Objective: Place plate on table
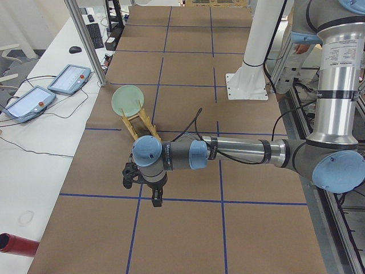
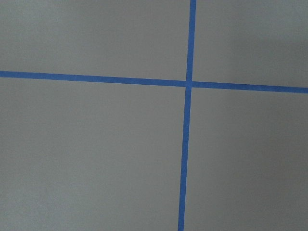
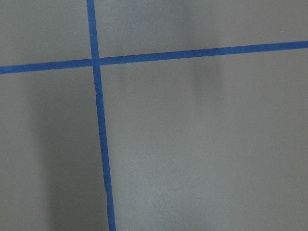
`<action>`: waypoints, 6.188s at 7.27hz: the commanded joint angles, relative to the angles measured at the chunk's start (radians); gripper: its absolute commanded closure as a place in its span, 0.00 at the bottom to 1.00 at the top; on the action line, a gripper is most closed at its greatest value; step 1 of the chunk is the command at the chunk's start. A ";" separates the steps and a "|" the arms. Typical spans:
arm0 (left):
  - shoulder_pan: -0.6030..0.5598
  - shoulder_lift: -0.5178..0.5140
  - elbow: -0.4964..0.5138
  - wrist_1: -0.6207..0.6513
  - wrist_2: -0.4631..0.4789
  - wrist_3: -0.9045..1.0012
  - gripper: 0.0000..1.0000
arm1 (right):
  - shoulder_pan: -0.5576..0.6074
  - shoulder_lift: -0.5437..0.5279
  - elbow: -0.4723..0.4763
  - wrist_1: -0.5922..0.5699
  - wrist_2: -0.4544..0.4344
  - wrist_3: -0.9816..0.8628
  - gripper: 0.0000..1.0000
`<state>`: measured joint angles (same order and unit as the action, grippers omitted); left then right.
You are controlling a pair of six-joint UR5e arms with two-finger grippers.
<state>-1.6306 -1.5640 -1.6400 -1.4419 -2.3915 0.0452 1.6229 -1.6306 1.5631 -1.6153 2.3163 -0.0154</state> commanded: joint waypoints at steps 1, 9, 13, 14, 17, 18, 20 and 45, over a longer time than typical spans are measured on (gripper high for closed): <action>0.002 -0.007 0.011 0.003 -0.006 -0.001 0.00 | 0.000 0.000 0.000 0.000 0.000 0.000 0.00; 0.084 -0.031 0.070 -0.524 -0.250 -0.465 0.00 | 0.000 0.000 0.000 0.000 0.000 0.000 0.00; 0.228 -0.274 0.206 -0.937 -0.143 -1.316 0.01 | 0.000 0.000 0.000 0.000 0.000 0.000 0.00; 0.288 -0.309 0.184 -0.957 -0.048 -1.399 0.00 | 0.000 0.000 0.000 0.000 0.000 0.000 0.00; 0.507 -0.422 0.193 -1.286 0.276 -2.007 0.00 | 0.000 0.000 0.000 0.000 0.000 0.000 0.00; 0.553 -0.465 0.200 -1.301 0.373 -2.123 0.00 | 0.000 0.000 0.000 0.000 0.000 0.000 0.00; 0.568 -0.516 0.283 -1.301 0.350 -1.941 0.00 | 0.000 0.000 0.002 0.000 0.000 0.000 0.00; 1.164 -0.873 0.135 0.261 0.593 -1.651 0.60 | 0.000 0.000 0.002 0.000 0.000 0.000 0.00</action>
<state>-0.4926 -2.4401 -1.5063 -1.1810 -1.8189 -1.6103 1.6229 -1.6306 1.5646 -1.6153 2.3163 -0.0153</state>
